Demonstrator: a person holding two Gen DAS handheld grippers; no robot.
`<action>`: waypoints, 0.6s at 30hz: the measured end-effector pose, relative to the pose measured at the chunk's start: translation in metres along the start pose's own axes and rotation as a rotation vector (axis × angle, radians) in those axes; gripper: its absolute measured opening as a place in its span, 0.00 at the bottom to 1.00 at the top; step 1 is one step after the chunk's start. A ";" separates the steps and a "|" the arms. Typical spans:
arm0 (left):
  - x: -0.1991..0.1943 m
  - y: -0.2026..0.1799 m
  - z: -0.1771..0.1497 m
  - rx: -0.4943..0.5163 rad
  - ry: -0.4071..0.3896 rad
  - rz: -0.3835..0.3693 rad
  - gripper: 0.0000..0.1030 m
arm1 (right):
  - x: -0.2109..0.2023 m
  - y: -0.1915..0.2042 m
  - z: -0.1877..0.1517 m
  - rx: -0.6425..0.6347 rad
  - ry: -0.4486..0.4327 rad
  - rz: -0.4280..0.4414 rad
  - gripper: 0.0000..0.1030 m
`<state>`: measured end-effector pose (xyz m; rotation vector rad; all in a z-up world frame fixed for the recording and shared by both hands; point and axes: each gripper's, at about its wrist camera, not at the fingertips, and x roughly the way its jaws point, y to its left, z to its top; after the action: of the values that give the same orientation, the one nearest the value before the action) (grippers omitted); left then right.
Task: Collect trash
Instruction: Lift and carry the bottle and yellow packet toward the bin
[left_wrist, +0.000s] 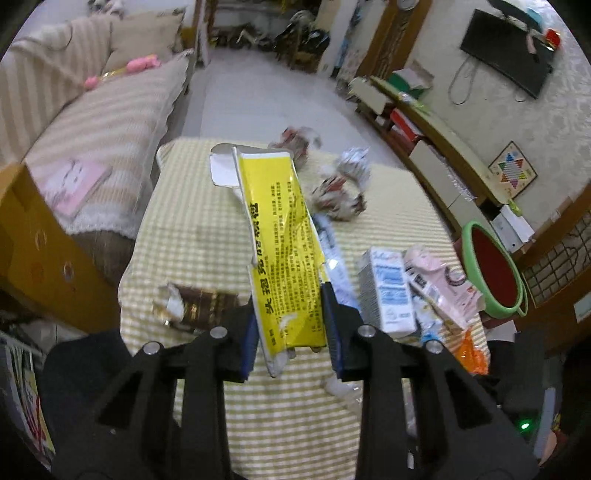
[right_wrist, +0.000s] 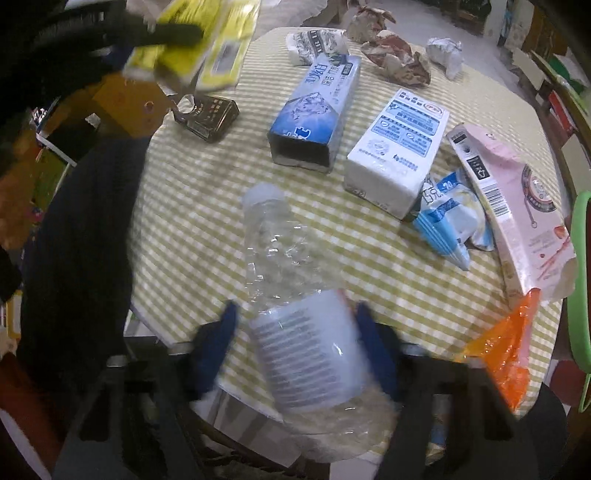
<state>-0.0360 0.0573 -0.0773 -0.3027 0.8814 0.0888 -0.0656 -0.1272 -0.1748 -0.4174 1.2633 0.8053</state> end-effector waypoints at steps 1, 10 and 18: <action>-0.002 -0.003 0.001 0.007 -0.007 -0.003 0.29 | -0.003 -0.001 0.000 0.009 -0.010 0.015 0.49; -0.019 -0.022 0.024 0.032 -0.091 -0.057 0.29 | -0.066 -0.024 0.005 0.161 -0.225 0.070 0.46; -0.017 -0.045 0.040 0.053 -0.130 -0.109 0.29 | -0.114 -0.068 0.005 0.339 -0.393 0.024 0.46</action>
<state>-0.0079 0.0272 -0.0300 -0.2915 0.7357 -0.0155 -0.0223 -0.2041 -0.0751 0.0310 1.0094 0.6386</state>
